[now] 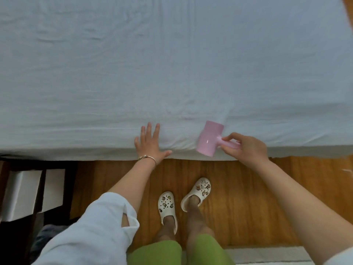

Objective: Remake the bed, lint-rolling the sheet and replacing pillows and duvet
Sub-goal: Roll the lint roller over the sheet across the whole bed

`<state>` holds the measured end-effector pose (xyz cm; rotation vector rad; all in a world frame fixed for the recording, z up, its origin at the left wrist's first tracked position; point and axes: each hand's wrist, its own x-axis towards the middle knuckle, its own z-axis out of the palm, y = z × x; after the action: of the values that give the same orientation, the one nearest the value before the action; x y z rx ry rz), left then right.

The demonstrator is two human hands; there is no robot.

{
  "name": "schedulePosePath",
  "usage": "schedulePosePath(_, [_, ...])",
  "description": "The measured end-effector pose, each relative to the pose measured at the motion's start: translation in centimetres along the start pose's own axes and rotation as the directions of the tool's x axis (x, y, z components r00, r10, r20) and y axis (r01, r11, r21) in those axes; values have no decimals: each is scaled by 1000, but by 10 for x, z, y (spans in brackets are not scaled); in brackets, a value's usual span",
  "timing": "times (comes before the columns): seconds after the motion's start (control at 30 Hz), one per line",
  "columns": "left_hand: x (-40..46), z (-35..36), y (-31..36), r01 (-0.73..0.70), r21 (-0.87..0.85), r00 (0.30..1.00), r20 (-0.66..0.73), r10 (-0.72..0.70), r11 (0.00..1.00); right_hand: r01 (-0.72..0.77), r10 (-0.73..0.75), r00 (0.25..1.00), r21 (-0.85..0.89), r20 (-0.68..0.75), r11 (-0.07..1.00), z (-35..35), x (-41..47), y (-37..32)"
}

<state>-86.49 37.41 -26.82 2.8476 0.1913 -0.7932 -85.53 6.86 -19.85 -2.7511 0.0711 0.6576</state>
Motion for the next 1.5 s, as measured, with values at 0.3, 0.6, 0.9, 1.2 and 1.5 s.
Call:
schedulePosePath(0.3, [27, -3, 3, -102, -20, 995, -5, 102, 995, 23, -42, 995, 199, 92, 980, 25, 51, -49])
schedulePosePath(0.6, [25, -24, 91, -194, -6, 978, 73, 193, 981, -145, 140, 989, 344, 38, 928, -32, 4, 46])
schedulePosePath(0.9, [107, -100, 166, -186, 78, 982, -20, 188, 979, -104, 281, 954, 764, -105, 637, -101, 67, 24])
schedulePosePath(1.2, [251, -190, 208, -181, 107, 978, -88, 190, 978, -202, 366, 930, 868, 25, 454, -190, 220, -7])
schedulePosePath(1.5, [462, -282, 244, -198, 151, 962, -157, 221, 969, -194, 317, 943, 605, -101, 772, -277, 446, -33])
